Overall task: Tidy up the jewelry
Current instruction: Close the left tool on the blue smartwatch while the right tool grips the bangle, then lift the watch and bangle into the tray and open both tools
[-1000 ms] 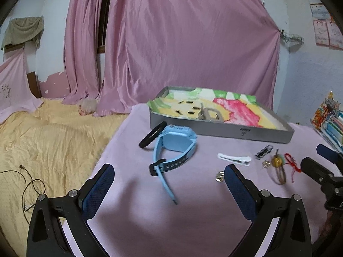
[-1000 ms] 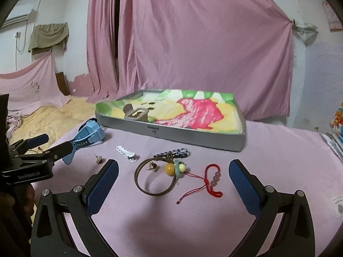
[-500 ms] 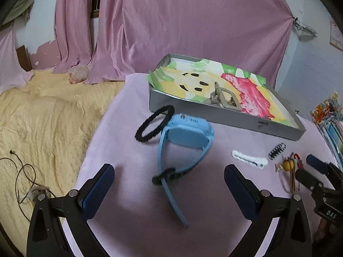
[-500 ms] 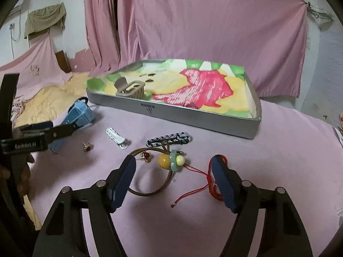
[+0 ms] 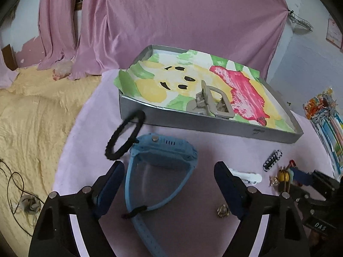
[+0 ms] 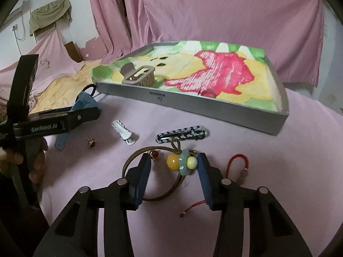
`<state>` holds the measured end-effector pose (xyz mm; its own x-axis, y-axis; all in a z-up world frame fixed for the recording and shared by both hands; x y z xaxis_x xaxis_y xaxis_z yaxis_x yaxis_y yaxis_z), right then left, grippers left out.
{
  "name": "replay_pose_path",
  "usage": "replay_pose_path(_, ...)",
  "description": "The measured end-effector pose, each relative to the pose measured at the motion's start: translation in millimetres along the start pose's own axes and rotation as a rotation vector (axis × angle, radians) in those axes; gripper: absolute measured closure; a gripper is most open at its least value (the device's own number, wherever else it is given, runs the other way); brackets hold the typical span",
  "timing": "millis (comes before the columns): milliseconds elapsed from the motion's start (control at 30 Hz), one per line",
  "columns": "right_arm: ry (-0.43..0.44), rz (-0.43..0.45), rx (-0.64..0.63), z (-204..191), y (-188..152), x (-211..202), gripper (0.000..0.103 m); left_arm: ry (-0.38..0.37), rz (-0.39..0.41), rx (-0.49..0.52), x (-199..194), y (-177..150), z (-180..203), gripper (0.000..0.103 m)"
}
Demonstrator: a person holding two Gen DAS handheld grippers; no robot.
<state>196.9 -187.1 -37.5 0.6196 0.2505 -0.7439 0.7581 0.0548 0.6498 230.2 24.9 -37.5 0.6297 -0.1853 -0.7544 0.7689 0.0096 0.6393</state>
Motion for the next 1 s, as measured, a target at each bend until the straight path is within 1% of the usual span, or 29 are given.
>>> replay_pose_path(100,0.006,-0.003,0.004,-0.4,0.0,1.2,0.069,0.008,-0.004,-0.011,3.8,3.6,-0.8,0.027)
replay_pose_path(167,0.008,-0.006,0.006,-0.4,-0.2,1.8,0.077,0.009,-0.002,-0.01,4.9,5.1,0.1,0.036)
replay_pose_path(200,0.011,-0.005,0.01,0.0,-0.6,1.5,0.078,0.018,-0.002,-0.008,4.9,5.0,1.1,0.038)
replay_pose_path(233,0.016,-0.003,0.013,0.4,-0.8,1.2,0.078,0.033,-0.002,-0.006,4.6,4.7,1.4,0.044)
replay_pose_path(267,0.027,0.0,0.019,1.1,-1.3,1.0,0.078,0.046,-0.003,-0.006,4.2,4.2,0.9,0.046)
replay_pose_path(400,0.058,0.018,0.037,2.6,-4.1,-1.3,0.078,0.018,-0.001,-0.015,-0.9,-1.4,2.8,0.046)
replay_pose_path(467,0.058,0.046,0.035,2.3,-5.0,-6.6,0.078,0.009,0.001,-0.011,-4.3,-5.5,6.6,0.046)
replay_pose_path(633,0.074,0.094,0.032,1.0,-5.3,-17.9,0.078,-0.06,0.038,-0.005,-19.9,-15.3,20.4,0.046)
replay_pose_path(733,0.075,0.138,0.026,0.7,-2.1,-29.5,0.078,-0.096,0.066,0.004,-29.9,-16.3,29.0,0.046)
replay_pose_path(833,0.069,0.181,0.022,3.8,5.2,-40.7,0.078,-0.124,0.094,-0.001,-37.3,-10.2,35.6,0.046)
replay_pose_path(1000,0.053,0.241,0.032,16.2,26.0,-52.7,0.078,-0.176,0.122,-0.049,-39.2,7.4,43.1,0.046)
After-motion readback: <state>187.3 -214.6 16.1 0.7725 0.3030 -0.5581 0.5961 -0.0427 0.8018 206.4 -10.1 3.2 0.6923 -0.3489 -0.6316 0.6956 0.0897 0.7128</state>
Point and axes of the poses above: each gripper's, at about its wrist camera, not at the fingertips, and x roughly the way its jaws point, z to its right, y to its top, the point moved 3 cm from there along x, roughly the way its jaws point, and after that the axes turned 2 degrees about x, right-handed, at the moved point
